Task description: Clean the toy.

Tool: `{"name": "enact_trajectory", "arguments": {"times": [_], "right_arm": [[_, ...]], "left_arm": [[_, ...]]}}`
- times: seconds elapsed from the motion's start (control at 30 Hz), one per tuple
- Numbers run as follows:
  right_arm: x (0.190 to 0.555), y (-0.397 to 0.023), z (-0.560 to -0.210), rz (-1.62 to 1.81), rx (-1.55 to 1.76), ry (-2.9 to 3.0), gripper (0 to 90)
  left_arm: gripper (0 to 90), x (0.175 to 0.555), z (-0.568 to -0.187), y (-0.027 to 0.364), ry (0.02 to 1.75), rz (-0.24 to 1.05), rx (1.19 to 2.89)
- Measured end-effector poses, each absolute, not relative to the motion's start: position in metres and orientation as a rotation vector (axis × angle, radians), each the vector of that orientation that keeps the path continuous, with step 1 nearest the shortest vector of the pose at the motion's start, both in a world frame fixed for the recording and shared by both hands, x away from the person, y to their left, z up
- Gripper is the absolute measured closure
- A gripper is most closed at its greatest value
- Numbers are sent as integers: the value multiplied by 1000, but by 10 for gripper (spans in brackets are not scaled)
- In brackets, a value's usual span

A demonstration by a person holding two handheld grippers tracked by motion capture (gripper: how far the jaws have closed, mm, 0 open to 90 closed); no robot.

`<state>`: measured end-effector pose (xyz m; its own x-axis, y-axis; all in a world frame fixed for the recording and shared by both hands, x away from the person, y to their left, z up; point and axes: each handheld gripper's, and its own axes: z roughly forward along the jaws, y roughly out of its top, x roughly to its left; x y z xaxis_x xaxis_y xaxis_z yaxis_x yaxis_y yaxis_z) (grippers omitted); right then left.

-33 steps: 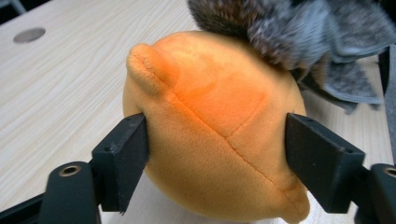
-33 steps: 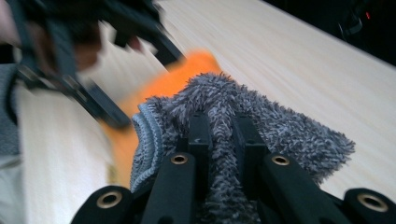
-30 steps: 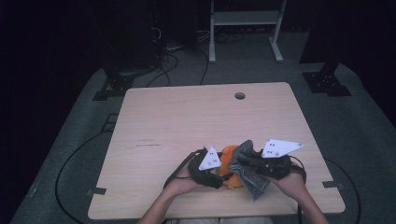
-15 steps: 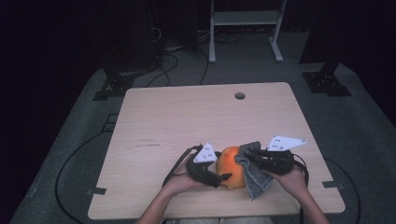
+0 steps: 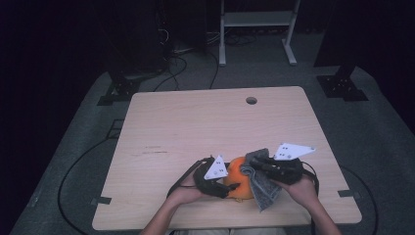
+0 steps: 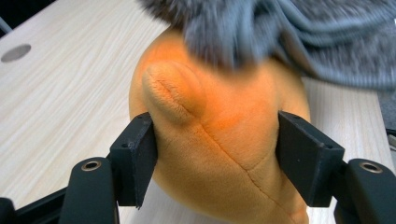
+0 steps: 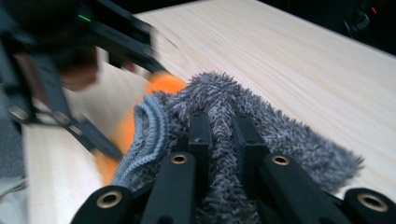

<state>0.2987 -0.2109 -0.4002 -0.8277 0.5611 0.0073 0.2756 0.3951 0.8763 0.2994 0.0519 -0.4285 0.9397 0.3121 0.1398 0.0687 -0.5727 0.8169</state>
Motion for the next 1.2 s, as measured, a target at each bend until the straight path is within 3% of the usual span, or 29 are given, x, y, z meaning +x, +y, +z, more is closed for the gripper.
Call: {"name": "enact_trajectory", "arguments": {"times": [0.17,0.47,0.6,0.63,0.77,0.97,1.2], "right_arm": [[304,-231,-408,1400,830,2355,796],[291,-199,-392,1422,683,2382,795],[292,-203,-400,1435,716,2393,795],[291,-203,-400,1432,710,2394,795],[286,-203,-390,1396,676,2350,796],[276,-188,-380,1423,593,2360,796],[289,-208,-397,1443,704,2360,796]], "left_arm": [[323,301,-429,53,254,321,2171],[316,297,-427,53,200,319,2174],[154,309,-423,53,398,158,2103],[154,310,-424,50,422,135,2092],[308,301,-424,43,335,262,2105],[341,283,-420,36,108,443,2167],[370,295,-426,55,174,349,2162]]}}
